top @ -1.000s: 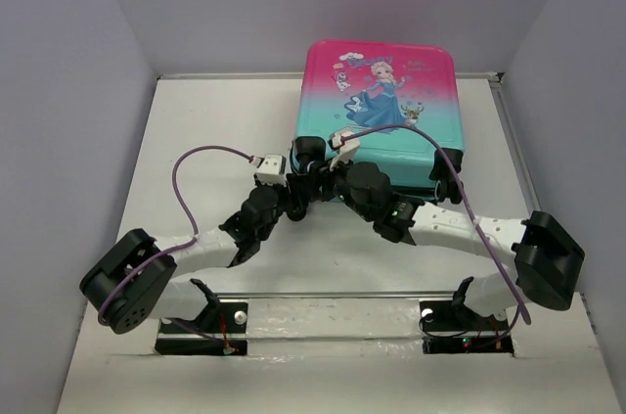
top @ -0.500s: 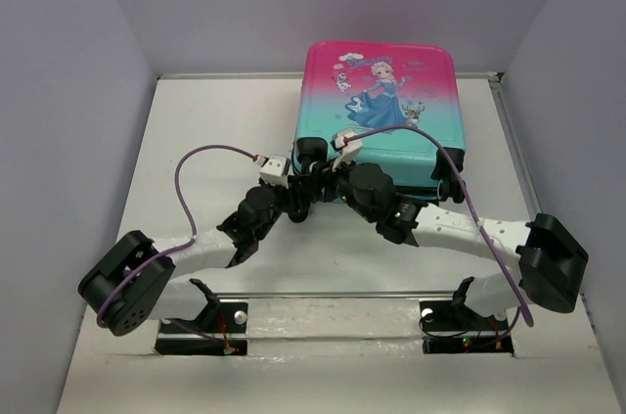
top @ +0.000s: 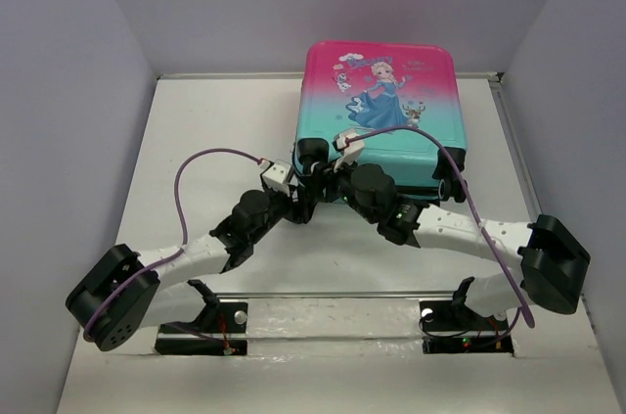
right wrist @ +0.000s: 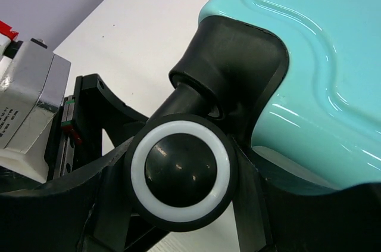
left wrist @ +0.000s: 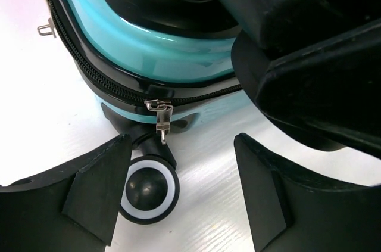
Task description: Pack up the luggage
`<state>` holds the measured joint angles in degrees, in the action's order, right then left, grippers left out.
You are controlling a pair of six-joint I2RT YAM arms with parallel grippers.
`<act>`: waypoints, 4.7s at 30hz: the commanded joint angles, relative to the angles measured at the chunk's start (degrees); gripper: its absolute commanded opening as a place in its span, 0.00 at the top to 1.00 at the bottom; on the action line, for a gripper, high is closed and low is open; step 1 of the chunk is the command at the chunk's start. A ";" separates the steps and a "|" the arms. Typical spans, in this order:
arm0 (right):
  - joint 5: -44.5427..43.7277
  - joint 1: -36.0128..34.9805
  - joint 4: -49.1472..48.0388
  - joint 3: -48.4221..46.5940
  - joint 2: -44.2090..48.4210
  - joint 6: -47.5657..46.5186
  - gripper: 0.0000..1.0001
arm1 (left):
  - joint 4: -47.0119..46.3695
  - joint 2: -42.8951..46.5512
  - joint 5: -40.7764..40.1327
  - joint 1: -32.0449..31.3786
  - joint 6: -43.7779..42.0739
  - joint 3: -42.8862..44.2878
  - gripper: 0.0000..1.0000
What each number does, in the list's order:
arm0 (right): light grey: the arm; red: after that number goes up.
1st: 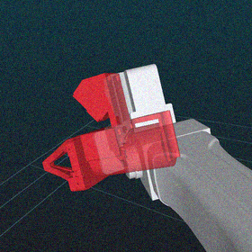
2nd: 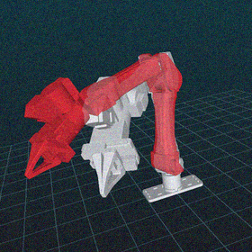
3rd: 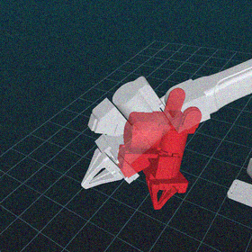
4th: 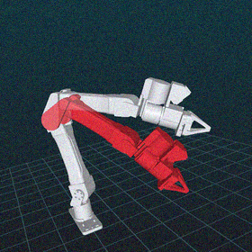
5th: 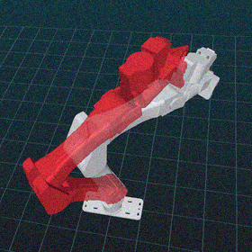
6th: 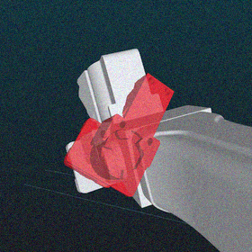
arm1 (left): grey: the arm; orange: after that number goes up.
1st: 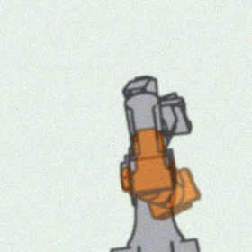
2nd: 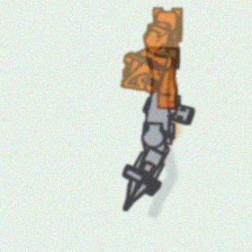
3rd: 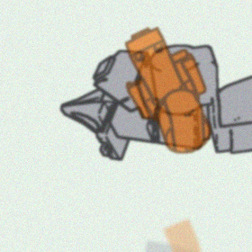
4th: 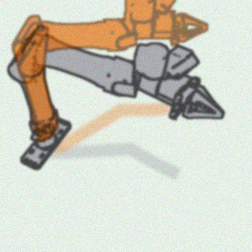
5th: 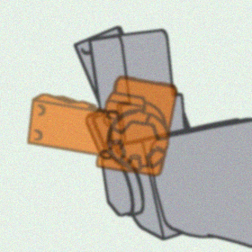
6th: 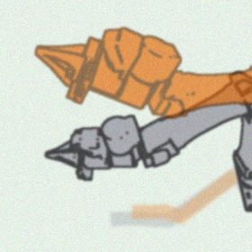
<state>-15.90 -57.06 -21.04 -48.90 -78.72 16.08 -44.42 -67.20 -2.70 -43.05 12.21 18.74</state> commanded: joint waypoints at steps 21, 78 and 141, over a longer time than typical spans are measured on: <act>8.43 -1.48 -9.90 2.94 4.54 4.49 0.93 | -6.03 -2.85 -4.06 4.55 -2.45 5.08 0.94; 5.53 0.63 16.20 10.23 27.39 0.80 0.93 | 5.59 4.80 4.46 0.24 -2.89 3.14 0.30; 13.97 -7.81 14.25 -13.59 -3.12 0.80 0.00 | 53.90 43.82 -16.02 9.65 16.19 26.25 0.06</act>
<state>-5.15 -63.90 -9.28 -62.26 -87.64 14.76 -1.50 -25.23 -17.87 -33.17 28.49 42.41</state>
